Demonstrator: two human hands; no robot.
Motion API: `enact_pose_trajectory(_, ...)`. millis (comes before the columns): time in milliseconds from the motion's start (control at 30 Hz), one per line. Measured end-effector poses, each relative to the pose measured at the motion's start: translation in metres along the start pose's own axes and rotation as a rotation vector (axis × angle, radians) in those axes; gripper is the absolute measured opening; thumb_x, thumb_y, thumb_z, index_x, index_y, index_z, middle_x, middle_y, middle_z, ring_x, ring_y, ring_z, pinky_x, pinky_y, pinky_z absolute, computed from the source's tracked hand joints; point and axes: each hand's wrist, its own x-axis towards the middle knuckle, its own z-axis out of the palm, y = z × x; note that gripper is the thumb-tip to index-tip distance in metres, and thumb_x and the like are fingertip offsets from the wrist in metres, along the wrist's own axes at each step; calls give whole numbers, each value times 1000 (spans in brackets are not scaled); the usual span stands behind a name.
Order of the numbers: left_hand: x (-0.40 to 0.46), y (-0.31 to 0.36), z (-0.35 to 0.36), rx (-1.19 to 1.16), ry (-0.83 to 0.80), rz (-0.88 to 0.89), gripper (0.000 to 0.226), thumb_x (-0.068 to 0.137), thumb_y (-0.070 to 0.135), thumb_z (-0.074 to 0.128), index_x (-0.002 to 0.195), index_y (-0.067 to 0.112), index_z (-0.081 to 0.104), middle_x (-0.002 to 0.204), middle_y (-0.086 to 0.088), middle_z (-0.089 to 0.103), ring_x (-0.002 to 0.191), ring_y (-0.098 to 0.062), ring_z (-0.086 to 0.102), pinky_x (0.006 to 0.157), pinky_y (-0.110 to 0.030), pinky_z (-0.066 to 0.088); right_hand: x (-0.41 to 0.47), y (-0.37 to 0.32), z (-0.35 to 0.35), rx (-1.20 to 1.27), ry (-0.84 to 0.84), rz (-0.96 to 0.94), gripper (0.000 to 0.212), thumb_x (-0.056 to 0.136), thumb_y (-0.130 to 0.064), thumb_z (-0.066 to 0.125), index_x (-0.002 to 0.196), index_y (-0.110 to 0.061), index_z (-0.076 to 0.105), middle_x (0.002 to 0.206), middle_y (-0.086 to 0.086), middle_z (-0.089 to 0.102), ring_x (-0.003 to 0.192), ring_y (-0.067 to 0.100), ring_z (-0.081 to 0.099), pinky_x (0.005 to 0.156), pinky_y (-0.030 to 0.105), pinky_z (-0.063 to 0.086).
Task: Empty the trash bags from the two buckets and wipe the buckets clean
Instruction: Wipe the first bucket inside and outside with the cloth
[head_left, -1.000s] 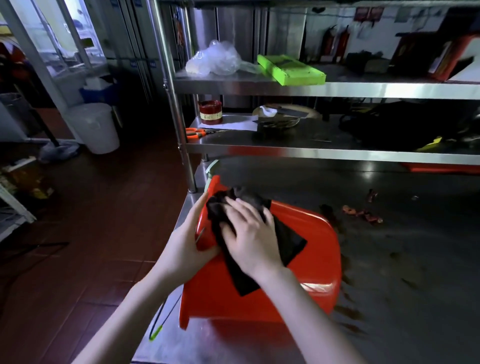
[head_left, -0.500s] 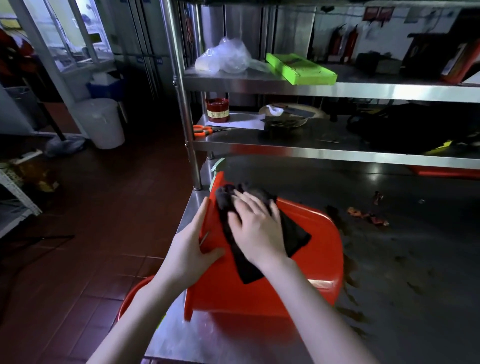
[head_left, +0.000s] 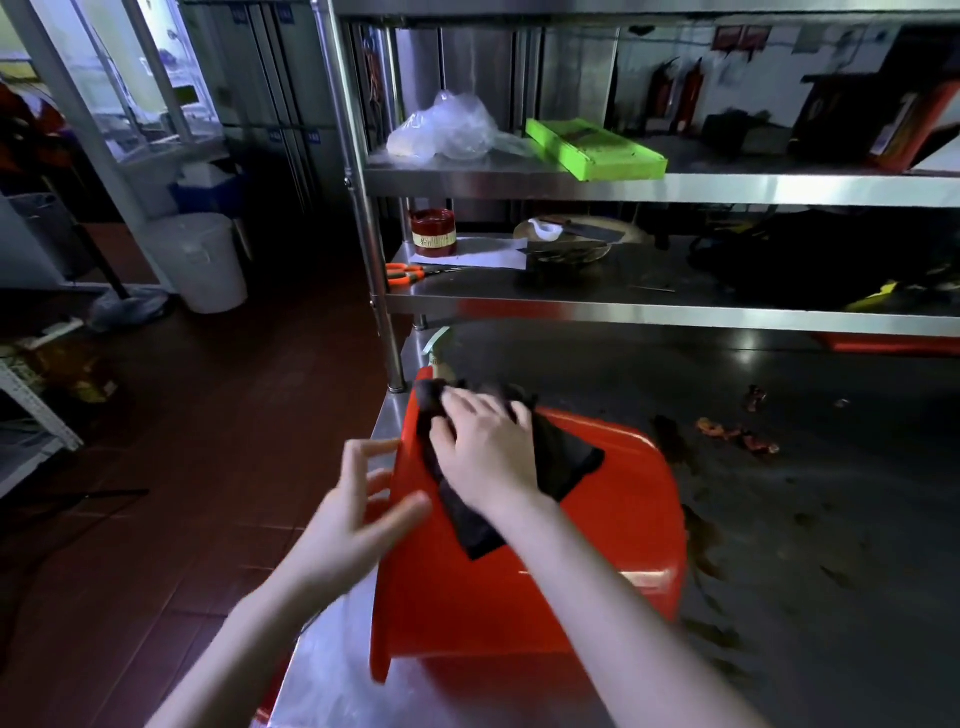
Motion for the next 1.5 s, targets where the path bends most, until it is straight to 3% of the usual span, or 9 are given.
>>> enact_pose_trajectory(133, 52, 25, 2, -201, 188, -187, 49, 100, 47, 42, 145, 31, 33, 124, -6, 57, 104, -21, 59, 84, -33, 46, -51, 2, 4, 17, 136, -186, 38, 93, -38, 44, 121, -23, 64, 133, -7, 60, 126, 15, 52, 105, 49, 35)
enact_pose_trajectory(300, 73, 41, 47, -278, 214, -173, 38, 96, 38, 52, 132, 30, 51, 123, 9, 58, 112, -8, 53, 101, -27, 40, -89, 29, -6, -49, 186, -219, 41, 94, -38, 45, 132, -29, 56, 144, -11, 50, 136, 10, 41, 110, 45, 27)
enact_pose_trajectory(467, 42, 35, 65, -172, 192, 17, 51, 102, 21, 47, 146, 41, 30, 103, 43, 53, 84, 29, 51, 77, 0, 42, -66, 123, -26, -176, 364, 262, 41, 89, -38, 41, 114, -17, 68, 120, 4, 68, 112, 22, 62, 97, 45, 39)
enact_pose_trajectory(600, 25, 16, 70, -113, 190, 133, 56, 102, 21, 48, 148, 43, 27, 132, 51, 34, 124, 26, 33, 100, -5, 31, -34, 137, -39, -80, 300, 678, 28, 90, -32, 43, 102, -21, 66, 112, 2, 68, 113, 26, 56, 101, 51, 32)
enact_pose_trajectory(700, 34, 18, 71, -125, 224, 155, 52, 103, 14, 43, 148, 37, 28, 128, 59, 28, 123, 31, 25, 95, 5, 23, -28, 95, -22, -142, 398, 404, 30, 83, -36, 45, 99, -24, 67, 105, 0, 71, 99, 24, 64, 94, 48, 39)
enact_pose_trajectory(867, 39, 27, 70, -166, 221, 217, 52, 104, 8, 38, 150, 31, 29, 142, 44, 28, 136, 20, 21, 104, 1, 19, -51, 62, -4, -112, 221, -161, 44, 89, -35, 45, 131, -28, 57, 142, -10, 52, 133, 10, 44, 109, 46, 28)
enact_pose_trajectory(1100, 27, 12, 72, -97, 176, 128, 54, 102, 37, 40, 146, 59, 16, 123, 62, 28, 120, 28, 34, 105, -17, 33, -18, 145, -49, -32, 231, 725, 30, 93, -33, 36, 95, -18, 62, 113, 8, 65, 116, 29, 52, 100, 49, 34)
enact_pose_trajectory(1333, 33, 19, 72, -146, 219, 209, 52, 96, 26, 38, 144, 43, 27, 149, 31, 33, 139, 9, 27, 115, -16, 22, -16, 21, -1, -17, 243, 26, 34, 86, -43, 44, 104, -26, 68, 115, -8, 68, 115, 15, 59, 98, 50, 39)
enact_pose_trajectory(1500, 8, 10, 75, 33, 254, 84, 56, 90, 58, 33, 143, 63, 16, 77, 29, 62, 73, 12, 59, 74, -13, 47, -15, 113, -42, -70, 143, 384, 17, 92, -34, 45, 85, -22, 55, 101, 11, 69, 101, 31, 62, 87, 43, 43)
